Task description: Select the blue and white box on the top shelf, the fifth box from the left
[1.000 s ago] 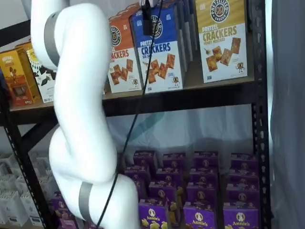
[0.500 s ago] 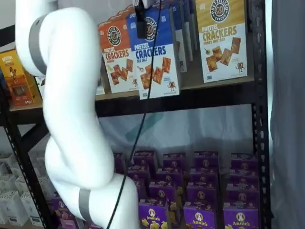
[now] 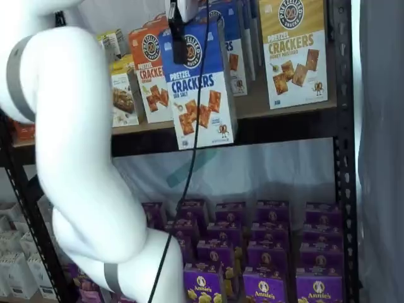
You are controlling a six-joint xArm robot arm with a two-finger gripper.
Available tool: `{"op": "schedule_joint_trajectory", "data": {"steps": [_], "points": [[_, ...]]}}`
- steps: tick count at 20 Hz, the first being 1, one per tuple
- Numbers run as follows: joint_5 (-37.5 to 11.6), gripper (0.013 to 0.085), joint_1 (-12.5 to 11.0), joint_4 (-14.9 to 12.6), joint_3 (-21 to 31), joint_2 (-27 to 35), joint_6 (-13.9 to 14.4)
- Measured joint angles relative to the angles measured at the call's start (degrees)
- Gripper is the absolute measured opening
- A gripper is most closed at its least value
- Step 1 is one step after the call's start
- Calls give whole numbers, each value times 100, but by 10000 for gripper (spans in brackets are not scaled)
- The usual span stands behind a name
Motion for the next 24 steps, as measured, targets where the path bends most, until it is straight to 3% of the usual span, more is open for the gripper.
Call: {"op": "schedule_joint_trajectory", "data": {"steps": [12, 24], "points": [[-176, 570, -113, -157, 998, -736, -204], [-146, 570, -143, -208, 1396, -874, -281]]}}
